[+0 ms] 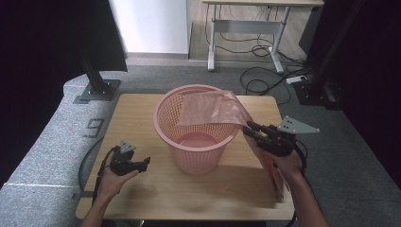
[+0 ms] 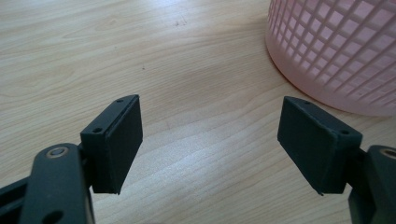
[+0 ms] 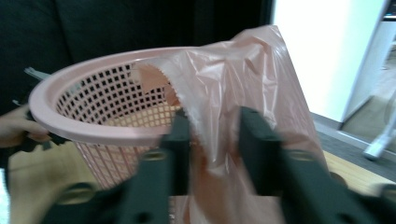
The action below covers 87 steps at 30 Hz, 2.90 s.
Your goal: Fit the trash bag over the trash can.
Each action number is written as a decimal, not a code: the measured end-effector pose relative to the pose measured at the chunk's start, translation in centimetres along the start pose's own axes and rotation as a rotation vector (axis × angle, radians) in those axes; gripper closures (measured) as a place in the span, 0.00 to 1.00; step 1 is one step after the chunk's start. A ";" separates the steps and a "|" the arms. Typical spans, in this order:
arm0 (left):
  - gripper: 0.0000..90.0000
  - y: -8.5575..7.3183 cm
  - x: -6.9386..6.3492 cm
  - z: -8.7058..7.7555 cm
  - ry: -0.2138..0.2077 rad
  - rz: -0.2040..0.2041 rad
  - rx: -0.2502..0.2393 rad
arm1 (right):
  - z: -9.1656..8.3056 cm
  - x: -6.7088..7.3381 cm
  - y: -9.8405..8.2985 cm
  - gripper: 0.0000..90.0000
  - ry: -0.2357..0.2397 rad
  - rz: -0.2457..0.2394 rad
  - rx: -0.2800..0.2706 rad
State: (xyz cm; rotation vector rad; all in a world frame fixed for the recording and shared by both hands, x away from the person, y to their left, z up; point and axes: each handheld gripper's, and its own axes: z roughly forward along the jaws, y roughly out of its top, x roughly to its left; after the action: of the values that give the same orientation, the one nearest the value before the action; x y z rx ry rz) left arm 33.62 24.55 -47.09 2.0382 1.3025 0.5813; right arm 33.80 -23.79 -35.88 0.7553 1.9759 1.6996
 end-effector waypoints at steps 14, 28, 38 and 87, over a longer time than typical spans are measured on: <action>0.25 0.1 0.2 0.2 0.003 0.003 0.000 | -4.4 0.8 -3.9 0.29 -0.155 0.091 0.121; 0.25 0.4 0.3 -0.7 0.009 -0.004 -0.046 | -5.1 -0.4 -7.8 0.73 -0.195 0.065 0.241; 0.26 2.3 0.2 -2.8 -0.024 -0.025 -0.153 | -6.6 -1.0 -4.9 0.91 -0.326 -0.027 0.126; 0.27 4.5 -0.4 -6.9 -0.133 -0.051 -0.287 | -1.1 0.4 -2.0 0.41 -0.199 -0.029 0.019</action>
State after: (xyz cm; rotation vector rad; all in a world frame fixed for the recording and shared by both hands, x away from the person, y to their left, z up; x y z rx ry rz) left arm 31.71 24.71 -39.04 1.7721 1.1201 0.5636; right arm 32.55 -24.54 -37.68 0.8628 1.8596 1.5280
